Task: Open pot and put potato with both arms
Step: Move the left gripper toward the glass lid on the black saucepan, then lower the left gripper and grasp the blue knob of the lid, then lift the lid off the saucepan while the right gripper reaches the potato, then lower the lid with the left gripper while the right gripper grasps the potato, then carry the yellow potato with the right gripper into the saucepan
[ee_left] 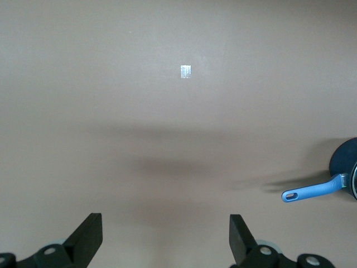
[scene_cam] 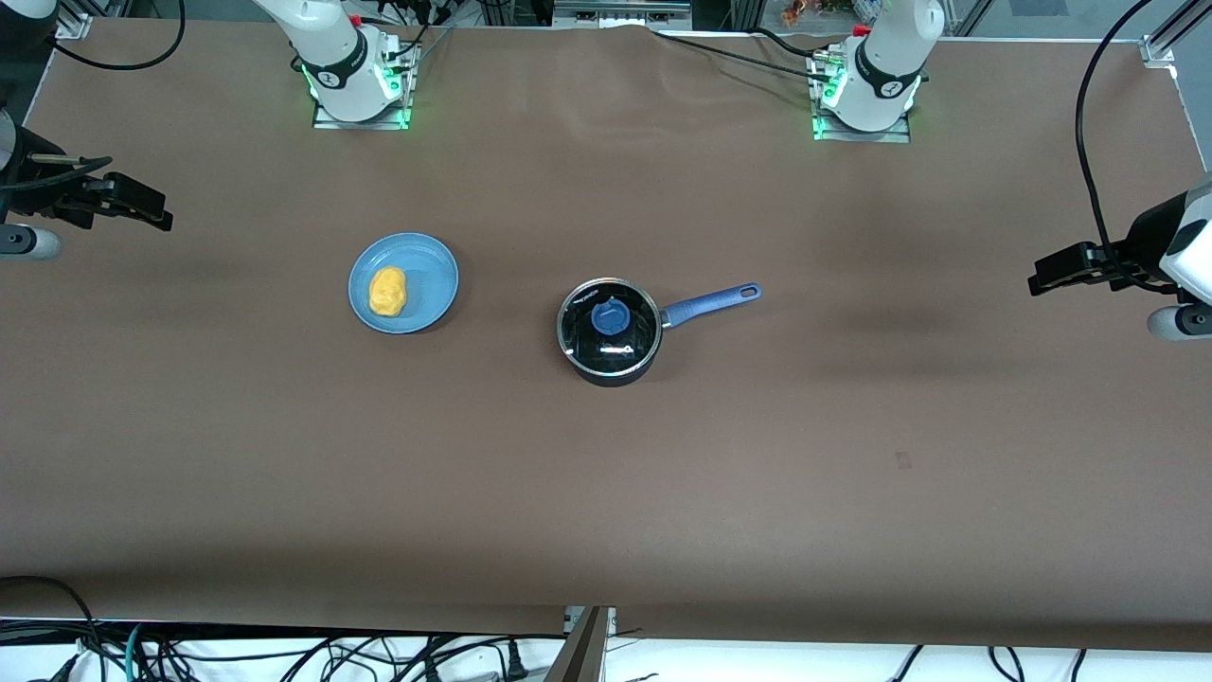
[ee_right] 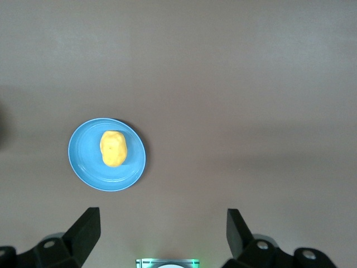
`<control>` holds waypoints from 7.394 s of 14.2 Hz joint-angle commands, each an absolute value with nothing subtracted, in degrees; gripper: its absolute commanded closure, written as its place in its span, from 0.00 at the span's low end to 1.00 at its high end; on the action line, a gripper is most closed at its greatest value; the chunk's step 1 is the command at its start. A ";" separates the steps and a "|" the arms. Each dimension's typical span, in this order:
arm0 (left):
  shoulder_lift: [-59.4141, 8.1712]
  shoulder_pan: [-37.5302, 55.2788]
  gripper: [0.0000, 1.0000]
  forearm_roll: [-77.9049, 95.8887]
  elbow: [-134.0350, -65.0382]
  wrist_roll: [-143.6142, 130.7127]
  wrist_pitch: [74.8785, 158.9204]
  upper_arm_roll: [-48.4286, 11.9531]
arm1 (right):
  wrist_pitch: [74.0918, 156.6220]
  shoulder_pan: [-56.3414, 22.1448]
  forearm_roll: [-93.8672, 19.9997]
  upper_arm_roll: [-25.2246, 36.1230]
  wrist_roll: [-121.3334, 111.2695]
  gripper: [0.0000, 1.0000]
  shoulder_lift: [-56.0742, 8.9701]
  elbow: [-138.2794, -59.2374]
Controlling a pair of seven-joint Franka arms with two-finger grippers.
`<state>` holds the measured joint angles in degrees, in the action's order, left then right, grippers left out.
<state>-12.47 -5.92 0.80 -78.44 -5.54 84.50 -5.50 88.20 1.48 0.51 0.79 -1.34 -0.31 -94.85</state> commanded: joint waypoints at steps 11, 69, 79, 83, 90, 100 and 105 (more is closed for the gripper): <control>-15.11 0.25 0.00 7.37 -80.95 -12.79 88.31 -7.11 | 86.31 1.85 0.88 0.26 -0.79 0.00 0.97 -95.80; -23.21 3.17 0.48 -2.90 -95.26 -6.63 114.96 -7.84 | 93.92 -12.39 1.67 0.09 8.68 0.00 -9.32 -103.85; -22.94 1.41 0.48 8.88 -115.91 24.78 139.90 5.80 | 136.39 -13.01 0.88 -2.02 13.62 0.00 -11.42 -131.74; -23.90 0.71 0.47 8.88 -121.54 24.79 149.04 5.80 | 141.93 -14.15 0.97 -2.20 14.59 0.00 -15.90 -132.71; -22.77 0.00 0.00 9.66 -118.93 23.56 144.00 5.80 | 141.68 -14.85 1.14 -2.11 13.98 0.64 -17.67 -132.54; -15.21 0.26 0.00 5.19 -88.36 5.12 93.38 4.22 | 106.46 -16.52 -4.63 -3.78 19.13 0.66 -18.45 -100.76; -11.96 0.44 0.00 2.99 -82.35 -0.78 82.63 2.65 | 106.08 -23.53 -13.45 -3.78 40.20 0.66 -26.78 -88.01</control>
